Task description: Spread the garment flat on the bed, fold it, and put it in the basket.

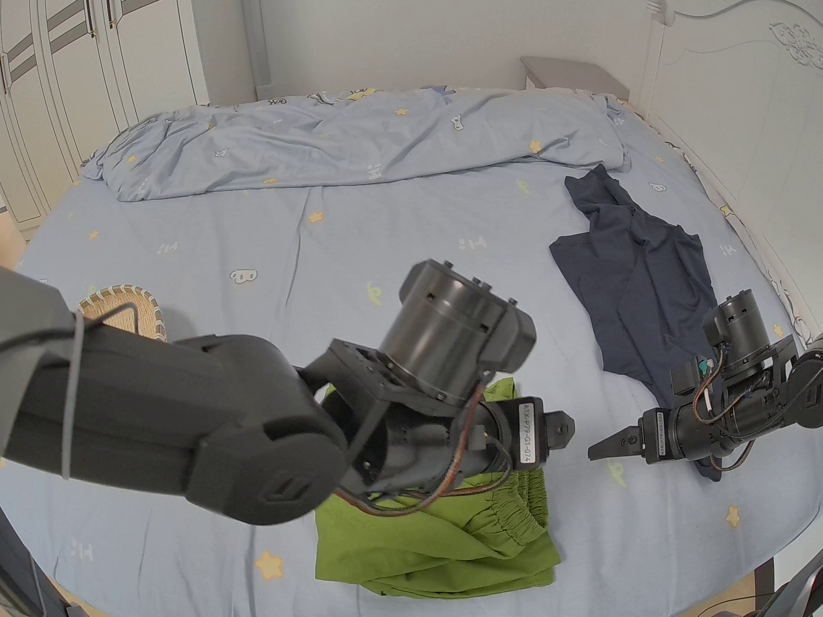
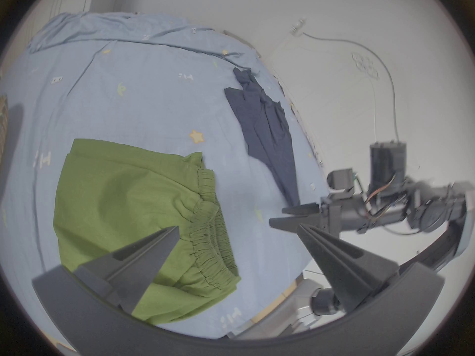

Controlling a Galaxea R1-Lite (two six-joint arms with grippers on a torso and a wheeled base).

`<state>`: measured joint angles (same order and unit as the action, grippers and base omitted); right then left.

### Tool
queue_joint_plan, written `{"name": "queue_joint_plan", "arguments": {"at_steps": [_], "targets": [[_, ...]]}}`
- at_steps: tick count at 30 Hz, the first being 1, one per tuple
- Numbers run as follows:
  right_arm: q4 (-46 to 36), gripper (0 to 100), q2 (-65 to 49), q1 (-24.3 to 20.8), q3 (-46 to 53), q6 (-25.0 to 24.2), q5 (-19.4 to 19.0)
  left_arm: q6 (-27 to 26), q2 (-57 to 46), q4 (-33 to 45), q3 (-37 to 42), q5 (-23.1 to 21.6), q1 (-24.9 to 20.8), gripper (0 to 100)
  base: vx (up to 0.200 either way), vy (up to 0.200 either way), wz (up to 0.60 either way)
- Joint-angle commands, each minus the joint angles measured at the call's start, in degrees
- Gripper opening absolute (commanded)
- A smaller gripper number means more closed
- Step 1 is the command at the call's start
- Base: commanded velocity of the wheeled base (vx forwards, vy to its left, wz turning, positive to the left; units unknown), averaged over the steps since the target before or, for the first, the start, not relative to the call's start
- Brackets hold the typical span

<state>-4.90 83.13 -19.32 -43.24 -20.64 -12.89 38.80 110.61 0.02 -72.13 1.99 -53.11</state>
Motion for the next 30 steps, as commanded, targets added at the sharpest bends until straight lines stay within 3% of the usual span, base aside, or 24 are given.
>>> {"name": "queue_joint_plan", "arguments": {"at_steps": [1, 2, 5, 6, 7, 8, 9, 10, 11, 14, 19, 30], "targets": [[0.0, 100, 0.0, 0.0, -0.1, 0.0, -0.1, 4.6, -9.3, -0.2, 2.8, -7.9, 6.9, 100, 0.0, 0.0, 0.0], [0.0, 100, -0.1, 0.0, -0.1, 0.0, -0.1, 4.7, -9.6, -0.2, 3.0, -8.4, 7.3, 100, 0.0, 0.0, 0.0], [0.0, 100, -0.2, 0.0, -0.2, 0.0, -0.1, 4.9, -16.0, -0.9, 11.1, -23.0, 18.4, 100, 0.0, 0.0, 0.0], [0.0, 100, -0.2, 0.0, -0.2, 0.0, -0.1, 4.9, -16.0, -0.9, 11.1, -23.0, 18.4, 100, 0.0, 0.0, 0.0], [0.0, 100, -0.4, -0.1, -0.2, 0.0, -0.1, 4.8, -16.9, -2.0, 15.5, -31.3, 24.7, 100, 0.0, 0.0, 0.0], [0.0, 100, -0.4, -0.1, -0.2, 0.0, -0.1, 4.8, -16.9, -2.0, 15.9, -31.8, 25.2, 100, 0.0, 0.0, 0.0], [0.0, 100, -0.4, -0.1, -0.2, 0.0, -0.1, 4.5, -16.4, -3.6, 19.5, -35.7, 29.6, 100, 0.0, 0.0, 0.0], [0.0, 100, -0.4, -0.1, -0.2, 0.0, -0.1, 4.5, -16.4, -3.6, 19.5, -35.7, 29.6, 100, 0.0, 0.0, 0.0], [0.0, 100, -0.4, -0.2, -0.2, 0.0, -0.1, 2.7, -14.4, -6.8, 23.0, -38.1, 34.2, 100, 0.0, 0.0, 0.0], [0.0, 100, -0.5, -0.2, -0.1, 0.0, -0.1, -4.2, -8.7, -10.9, 26.9, -38.5, 39.6, 100, 0.0, 0.0, 0.0], [0.0, 100, -0.7, -1.5, 0.0, -0.2, -0.1, -12.4, -2.9, -11.5, 28.9, -38.4, 40.7, 100, 0.0, 0.0, 0.0], [0.0, 100, -1.8, -1.9, 0.1, -0.4, -0.1, -12.9, 2.7, -12.9, 28.1, -38.2, 36.2, 100, 0.0, 0.0, 0.0]]}}
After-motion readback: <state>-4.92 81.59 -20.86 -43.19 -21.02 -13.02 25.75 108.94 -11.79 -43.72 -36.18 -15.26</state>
